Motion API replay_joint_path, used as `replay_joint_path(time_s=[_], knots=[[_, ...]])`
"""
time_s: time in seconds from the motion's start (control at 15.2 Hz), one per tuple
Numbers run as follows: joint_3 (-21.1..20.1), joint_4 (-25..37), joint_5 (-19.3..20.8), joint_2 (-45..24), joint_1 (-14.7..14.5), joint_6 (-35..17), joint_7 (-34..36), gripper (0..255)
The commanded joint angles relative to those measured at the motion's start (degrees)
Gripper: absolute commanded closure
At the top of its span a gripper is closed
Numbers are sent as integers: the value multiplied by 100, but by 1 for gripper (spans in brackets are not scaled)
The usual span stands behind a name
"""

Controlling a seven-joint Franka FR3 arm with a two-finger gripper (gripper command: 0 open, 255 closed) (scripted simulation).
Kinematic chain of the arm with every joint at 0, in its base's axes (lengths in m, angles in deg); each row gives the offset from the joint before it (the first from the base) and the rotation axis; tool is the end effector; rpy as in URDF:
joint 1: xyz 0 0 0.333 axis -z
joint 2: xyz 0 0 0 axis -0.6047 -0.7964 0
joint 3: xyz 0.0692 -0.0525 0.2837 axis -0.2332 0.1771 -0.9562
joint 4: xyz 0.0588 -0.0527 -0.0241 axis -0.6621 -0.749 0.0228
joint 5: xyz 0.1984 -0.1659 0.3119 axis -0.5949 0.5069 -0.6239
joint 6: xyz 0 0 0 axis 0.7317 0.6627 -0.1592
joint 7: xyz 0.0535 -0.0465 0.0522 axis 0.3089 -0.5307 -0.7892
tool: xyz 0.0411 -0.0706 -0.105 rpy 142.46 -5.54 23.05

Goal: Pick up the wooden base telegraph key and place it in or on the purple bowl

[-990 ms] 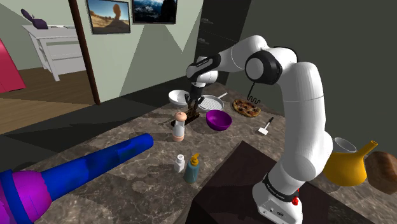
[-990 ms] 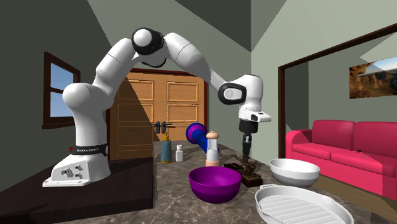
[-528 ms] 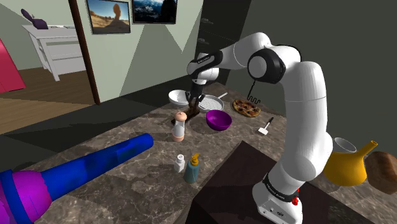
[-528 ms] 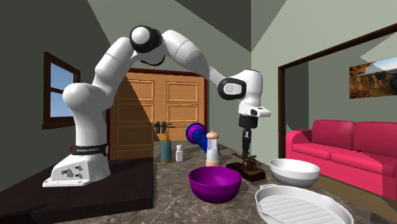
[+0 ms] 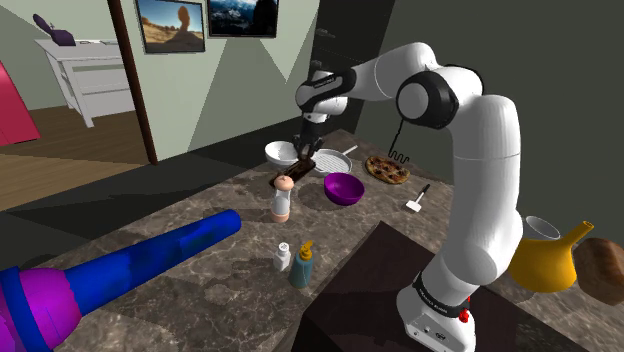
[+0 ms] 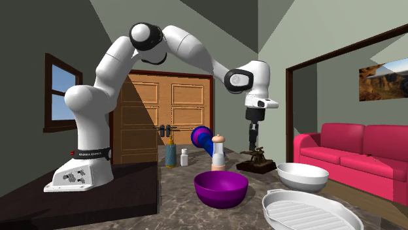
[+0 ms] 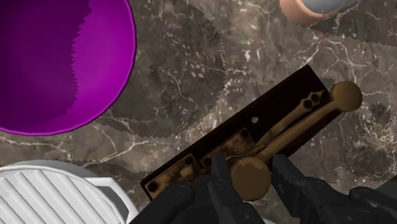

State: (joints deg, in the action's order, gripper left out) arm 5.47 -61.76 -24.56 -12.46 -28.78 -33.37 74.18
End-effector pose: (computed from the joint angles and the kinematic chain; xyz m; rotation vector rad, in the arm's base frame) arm 0.6408 -0.1863 0.2517 -2.8820 0.8659 0.0853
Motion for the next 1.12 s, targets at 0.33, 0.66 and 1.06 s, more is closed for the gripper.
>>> replay_joint_path(time_s=[0.33,0.66,1.06], knots=[[42,186,83,248,-8,422,85,255],[65,350,136,400,-14,732,149,255],[151,128,204,786,76,914,13,255]])
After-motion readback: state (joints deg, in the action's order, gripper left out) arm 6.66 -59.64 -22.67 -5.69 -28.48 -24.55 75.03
